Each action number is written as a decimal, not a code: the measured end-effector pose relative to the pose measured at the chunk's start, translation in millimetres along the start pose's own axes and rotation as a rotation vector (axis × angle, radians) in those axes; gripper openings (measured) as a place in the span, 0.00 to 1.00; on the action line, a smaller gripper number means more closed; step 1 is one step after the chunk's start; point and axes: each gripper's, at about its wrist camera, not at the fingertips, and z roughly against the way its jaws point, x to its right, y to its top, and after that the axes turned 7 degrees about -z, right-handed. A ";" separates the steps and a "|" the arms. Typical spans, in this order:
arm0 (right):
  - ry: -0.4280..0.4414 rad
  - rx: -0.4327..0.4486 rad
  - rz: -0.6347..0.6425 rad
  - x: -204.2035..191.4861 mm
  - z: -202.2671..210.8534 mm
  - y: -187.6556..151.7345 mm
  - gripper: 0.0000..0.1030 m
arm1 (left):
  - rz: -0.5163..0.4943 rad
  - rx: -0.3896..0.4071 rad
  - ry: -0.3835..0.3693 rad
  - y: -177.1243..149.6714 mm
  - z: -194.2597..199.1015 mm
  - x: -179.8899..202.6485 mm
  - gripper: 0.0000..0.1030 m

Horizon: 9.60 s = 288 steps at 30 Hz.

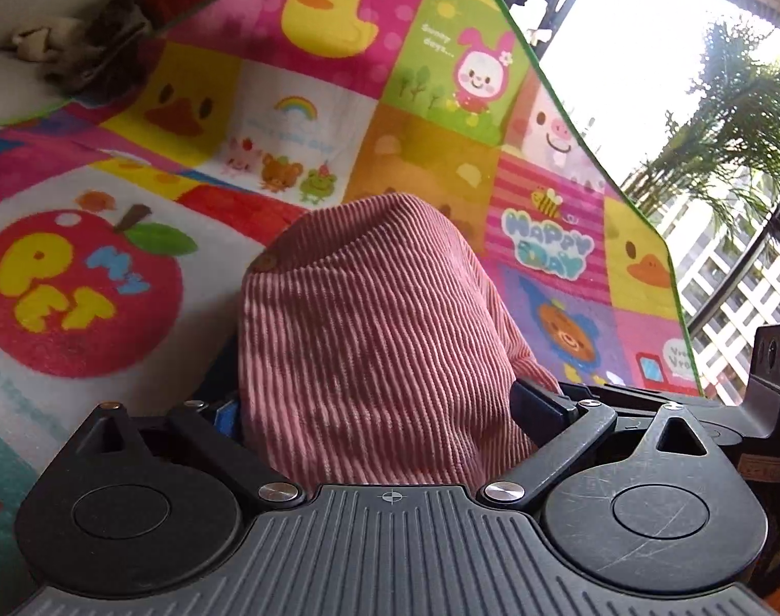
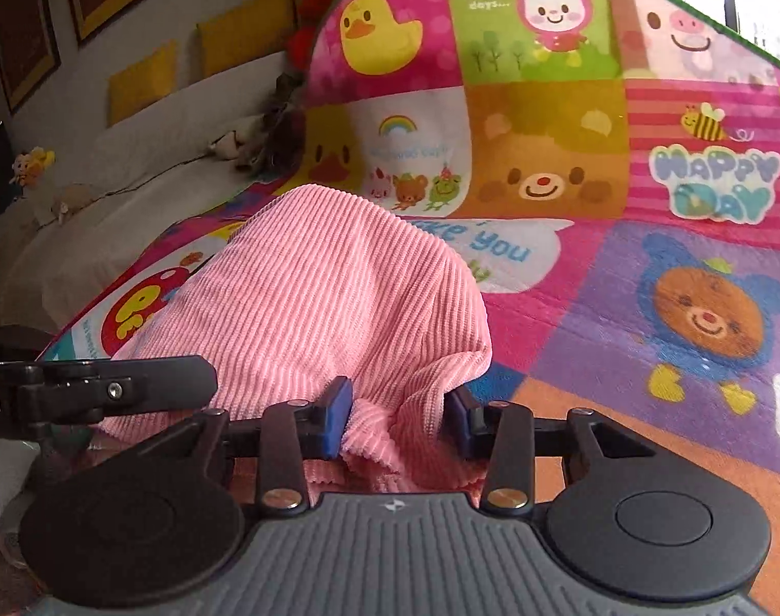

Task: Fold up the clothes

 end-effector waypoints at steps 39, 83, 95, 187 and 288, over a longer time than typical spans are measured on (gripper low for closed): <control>0.103 0.049 0.122 -72.8 -31.1 60.3 0.68 | -0.124 0.045 0.252 -14.6 26.6 -33.3 0.98; 0.012 -0.013 0.447 -98.6 -26.2 -6.8 0.84 | 0.041 0.145 0.222 -12.2 41.9 -61.7 0.99; 0.050 -0.002 0.654 -128.1 -13.9 -47.0 0.86 | 0.052 0.139 0.236 -12.8 40.3 -63.6 0.99; 0.045 0.023 0.108 -25.6 73.0 -78.8 1.00 | -0.079 0.043 0.359 -49.6 84.3 7.0 1.00; -0.118 -0.031 0.128 -32.1 89.0 -119.4 1.00 | -0.136 -0.097 0.484 -112.3 97.2 70.5 1.00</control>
